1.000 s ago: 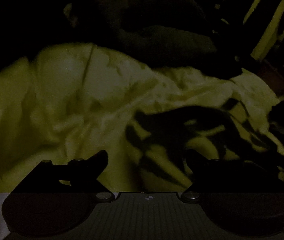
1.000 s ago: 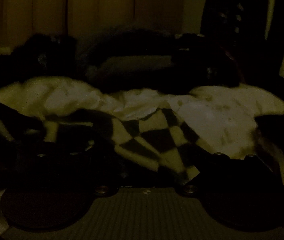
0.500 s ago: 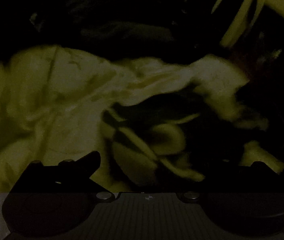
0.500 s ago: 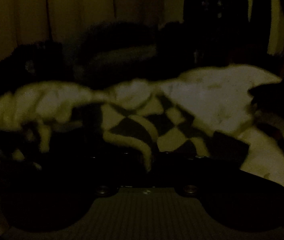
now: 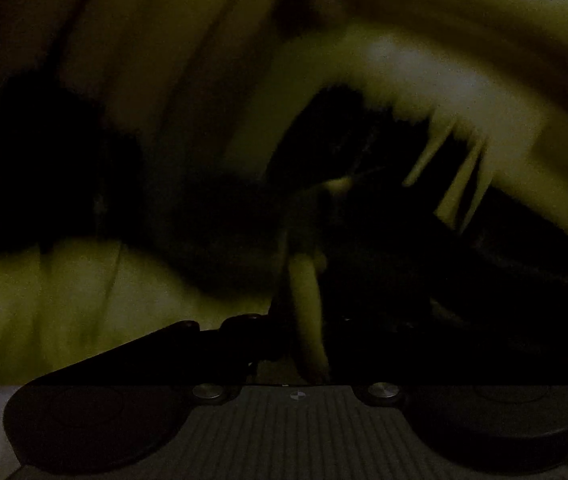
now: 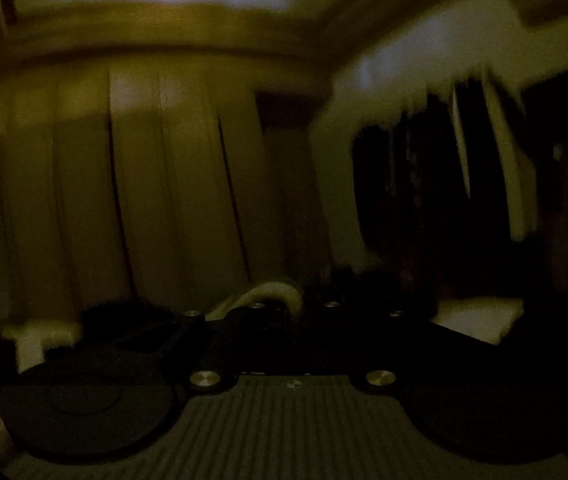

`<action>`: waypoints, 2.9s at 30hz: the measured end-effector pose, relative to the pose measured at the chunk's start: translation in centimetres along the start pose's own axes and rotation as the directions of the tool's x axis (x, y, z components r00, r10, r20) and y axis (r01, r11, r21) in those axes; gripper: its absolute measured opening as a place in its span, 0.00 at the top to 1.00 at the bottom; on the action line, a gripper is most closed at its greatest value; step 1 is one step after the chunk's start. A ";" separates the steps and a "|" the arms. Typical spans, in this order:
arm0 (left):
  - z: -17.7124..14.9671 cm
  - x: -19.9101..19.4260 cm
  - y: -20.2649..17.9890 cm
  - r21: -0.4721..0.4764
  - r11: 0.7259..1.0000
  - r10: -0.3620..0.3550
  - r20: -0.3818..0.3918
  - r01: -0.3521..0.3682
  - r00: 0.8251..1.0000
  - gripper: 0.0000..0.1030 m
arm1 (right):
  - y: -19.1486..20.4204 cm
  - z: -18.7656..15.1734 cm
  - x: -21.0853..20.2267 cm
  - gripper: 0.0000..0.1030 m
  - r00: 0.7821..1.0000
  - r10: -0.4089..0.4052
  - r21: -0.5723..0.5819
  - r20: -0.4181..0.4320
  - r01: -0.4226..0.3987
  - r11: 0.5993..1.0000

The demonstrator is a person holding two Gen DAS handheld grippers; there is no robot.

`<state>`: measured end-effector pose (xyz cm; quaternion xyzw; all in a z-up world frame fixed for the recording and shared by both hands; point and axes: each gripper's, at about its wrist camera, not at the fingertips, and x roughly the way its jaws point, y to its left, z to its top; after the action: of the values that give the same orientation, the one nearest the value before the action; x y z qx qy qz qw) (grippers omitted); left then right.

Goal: Fold large clothes

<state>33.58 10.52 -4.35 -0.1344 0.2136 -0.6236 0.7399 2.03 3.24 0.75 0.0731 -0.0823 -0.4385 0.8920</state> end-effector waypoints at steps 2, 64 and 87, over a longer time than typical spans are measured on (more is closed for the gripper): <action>2.0 -3.4 -1.5 0.008 0.997 -0.079 0.149 0.079 0.986 0.44 | 1.2 2.7 -2.7 0.93 0.991 0.026 -0.003 0.130 -0.025 1.000; -6.0 3.4 5.4 0.350 0.908 0.100 -0.716 0.231 0.691 0.00 | 4.5 -11.7 -2.5 0.10 0.846 -0.082 -0.212 -0.527 -0.037 0.977; -15.4 5.1 3.6 0.158 0.946 -0.069 -0.754 0.282 0.653 0.33 | 9.1 -21.0 -0.6 0.91 0.740 -0.111 -0.342 -0.663 -0.168 0.924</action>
<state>29.90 7.22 -20.20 0.2083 0.3962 -0.7158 0.5360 13.13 10.40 -17.94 0.0505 0.3298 -0.3760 0.8645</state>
